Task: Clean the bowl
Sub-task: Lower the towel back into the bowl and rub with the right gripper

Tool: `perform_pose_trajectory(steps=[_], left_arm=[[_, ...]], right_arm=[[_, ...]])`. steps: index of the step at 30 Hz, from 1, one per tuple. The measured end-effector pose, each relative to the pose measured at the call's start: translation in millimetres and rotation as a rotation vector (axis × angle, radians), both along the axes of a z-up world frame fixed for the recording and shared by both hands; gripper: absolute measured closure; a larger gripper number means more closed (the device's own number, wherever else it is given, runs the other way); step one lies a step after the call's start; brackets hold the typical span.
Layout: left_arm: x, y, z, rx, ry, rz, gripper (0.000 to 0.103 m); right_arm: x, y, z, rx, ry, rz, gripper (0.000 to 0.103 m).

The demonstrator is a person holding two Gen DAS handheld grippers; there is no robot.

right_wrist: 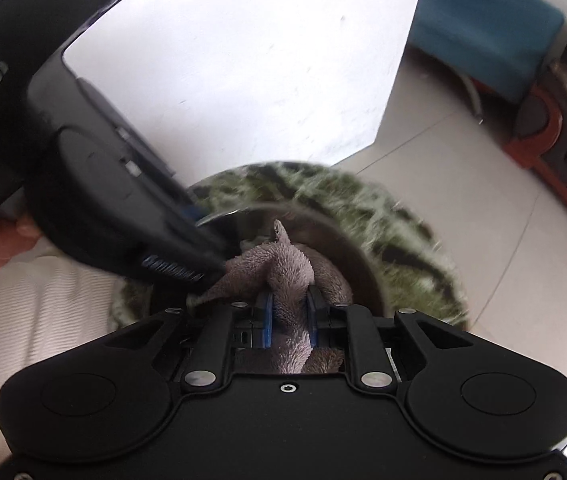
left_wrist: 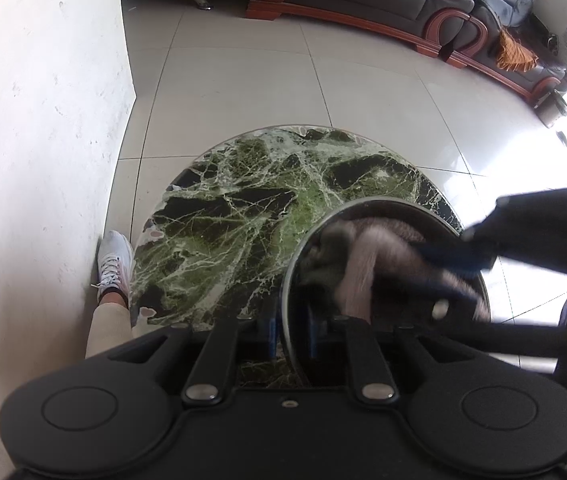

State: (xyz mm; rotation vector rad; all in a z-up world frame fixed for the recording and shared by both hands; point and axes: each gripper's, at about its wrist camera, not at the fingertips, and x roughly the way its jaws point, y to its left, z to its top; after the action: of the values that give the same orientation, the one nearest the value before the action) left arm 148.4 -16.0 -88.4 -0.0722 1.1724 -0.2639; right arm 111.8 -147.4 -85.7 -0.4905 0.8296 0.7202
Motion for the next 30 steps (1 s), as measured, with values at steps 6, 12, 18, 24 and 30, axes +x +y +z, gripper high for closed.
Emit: perform_pose_trajectory(steps=[6, 12, 18, 24, 30], left_arm=[[-1, 1, 0, -0.005, 0.001, 0.007, 0.089], [-1, 1, 0, -0.002, 0.000, 0.006, 0.089], [0, 0, 0, 0.000, 0.000, 0.002, 0.089], [-1, 2, -2, -0.004, 0.002, 0.001, 0.088], [-1, 3, -4, -0.010, 0.003, 0.007, 0.088]], right_arm=[[0, -11, -4, -0.034, 0.036, -0.023, 0.087], [-5, -19, -14, 0.064, 0.176, -0.094, 0.084], [-11, -9, -12, 0.087, 0.149, -0.022, 0.084], [0, -4, 3, -0.006, -0.016, -0.004, 0.084], [-2, -14, -8, -0.054, 0.036, -0.025, 0.084]])
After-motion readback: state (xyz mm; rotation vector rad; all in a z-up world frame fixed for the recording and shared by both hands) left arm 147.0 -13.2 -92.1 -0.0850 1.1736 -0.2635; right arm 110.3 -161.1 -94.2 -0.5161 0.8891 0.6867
